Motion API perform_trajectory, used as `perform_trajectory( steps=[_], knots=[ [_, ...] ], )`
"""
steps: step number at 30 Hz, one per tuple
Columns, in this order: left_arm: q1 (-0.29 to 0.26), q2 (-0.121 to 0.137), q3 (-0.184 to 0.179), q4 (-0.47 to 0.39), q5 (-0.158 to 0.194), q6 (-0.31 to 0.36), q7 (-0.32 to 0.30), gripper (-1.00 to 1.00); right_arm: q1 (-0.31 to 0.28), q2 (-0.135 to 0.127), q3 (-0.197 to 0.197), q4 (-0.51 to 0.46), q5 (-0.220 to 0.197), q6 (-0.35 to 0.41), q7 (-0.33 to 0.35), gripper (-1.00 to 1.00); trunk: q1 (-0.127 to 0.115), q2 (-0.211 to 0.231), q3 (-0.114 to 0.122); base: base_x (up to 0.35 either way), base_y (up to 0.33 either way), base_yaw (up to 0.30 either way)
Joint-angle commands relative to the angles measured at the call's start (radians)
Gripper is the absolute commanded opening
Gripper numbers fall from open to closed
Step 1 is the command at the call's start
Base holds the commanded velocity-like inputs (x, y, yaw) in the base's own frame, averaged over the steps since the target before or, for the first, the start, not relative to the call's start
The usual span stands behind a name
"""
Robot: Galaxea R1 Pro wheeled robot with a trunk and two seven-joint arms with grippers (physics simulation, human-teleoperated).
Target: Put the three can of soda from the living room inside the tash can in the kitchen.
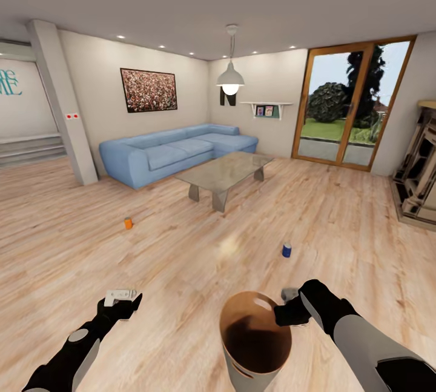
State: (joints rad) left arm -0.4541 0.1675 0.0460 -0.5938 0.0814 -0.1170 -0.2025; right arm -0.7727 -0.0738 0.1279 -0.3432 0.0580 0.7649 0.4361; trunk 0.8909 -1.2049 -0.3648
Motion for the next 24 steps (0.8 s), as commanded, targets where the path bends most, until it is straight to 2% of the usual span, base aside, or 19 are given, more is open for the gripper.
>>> perform_trajectory(
  steps=[1, 24],
  knots=[
    [0.000, 0.000, 0.000, 0.000, 0.000, 0.000, 0.000, 1.00, 0.000, 0.000, -0.005, 0.000, -0.023, 0.005, 0.007, -1.00, 0.000, 0.000, 0.000, 0.302, 0.174, -0.002],
    [0.000, 0.000, -0.002, -0.001, 0.001, 0.002, -0.001, 1.00, 0.000, 0.000, -0.005, 0.001, -0.023, 0.004, 0.007, -1.00, 0.000, 0.000, 0.000, 0.291, 0.203, 0.000]
  ],
)
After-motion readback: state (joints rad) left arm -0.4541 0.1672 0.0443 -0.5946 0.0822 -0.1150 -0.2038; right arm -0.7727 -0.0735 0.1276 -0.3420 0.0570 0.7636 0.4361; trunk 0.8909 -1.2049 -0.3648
